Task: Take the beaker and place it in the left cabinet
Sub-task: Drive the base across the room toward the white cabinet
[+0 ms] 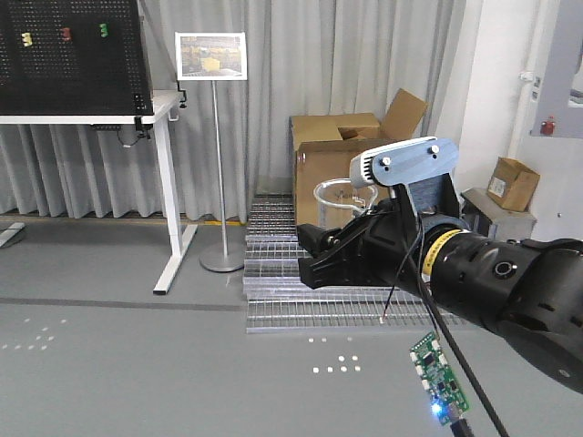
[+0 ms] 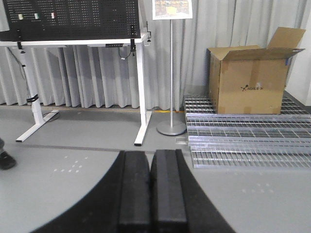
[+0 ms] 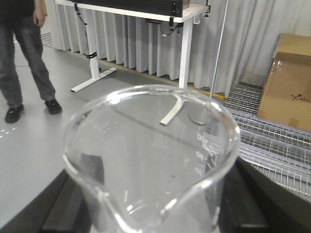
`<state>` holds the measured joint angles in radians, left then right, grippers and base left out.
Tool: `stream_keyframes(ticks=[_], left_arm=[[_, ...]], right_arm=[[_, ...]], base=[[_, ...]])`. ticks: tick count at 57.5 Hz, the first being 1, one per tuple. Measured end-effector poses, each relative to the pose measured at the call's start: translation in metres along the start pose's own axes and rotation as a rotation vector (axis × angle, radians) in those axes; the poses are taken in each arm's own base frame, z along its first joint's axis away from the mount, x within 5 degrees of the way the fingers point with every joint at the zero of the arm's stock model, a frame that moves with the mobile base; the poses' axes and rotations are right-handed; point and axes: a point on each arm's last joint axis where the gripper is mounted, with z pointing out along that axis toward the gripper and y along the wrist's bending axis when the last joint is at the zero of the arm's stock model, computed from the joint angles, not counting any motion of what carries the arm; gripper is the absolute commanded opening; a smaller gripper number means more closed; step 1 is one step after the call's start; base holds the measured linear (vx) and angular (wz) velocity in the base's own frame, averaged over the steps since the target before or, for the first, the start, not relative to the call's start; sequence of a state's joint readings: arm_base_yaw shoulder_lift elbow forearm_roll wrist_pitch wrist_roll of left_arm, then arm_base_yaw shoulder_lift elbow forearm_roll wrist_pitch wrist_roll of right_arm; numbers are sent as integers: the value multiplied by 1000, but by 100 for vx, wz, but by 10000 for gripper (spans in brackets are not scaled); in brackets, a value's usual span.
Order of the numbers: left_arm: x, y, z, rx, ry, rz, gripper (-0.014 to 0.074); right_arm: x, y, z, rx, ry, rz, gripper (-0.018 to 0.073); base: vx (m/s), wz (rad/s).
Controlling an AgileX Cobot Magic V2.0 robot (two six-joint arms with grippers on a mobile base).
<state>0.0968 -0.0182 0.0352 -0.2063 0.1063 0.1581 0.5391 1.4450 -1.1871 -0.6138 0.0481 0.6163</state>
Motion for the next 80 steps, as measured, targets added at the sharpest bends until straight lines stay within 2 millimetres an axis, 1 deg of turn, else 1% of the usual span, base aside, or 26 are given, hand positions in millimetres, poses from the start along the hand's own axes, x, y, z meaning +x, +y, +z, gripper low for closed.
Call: stream_keyframes(ticks=[49, 80], left_arm=[[0, 0, 0, 0, 0, 0, -6], [0, 0, 0, 0, 0, 0, -6]], right_arm=[[0, 0, 0, 1, 1, 0, 177], [0, 0, 0, 2, 3, 0, 177]], base=[[56, 0], [43, -20]])
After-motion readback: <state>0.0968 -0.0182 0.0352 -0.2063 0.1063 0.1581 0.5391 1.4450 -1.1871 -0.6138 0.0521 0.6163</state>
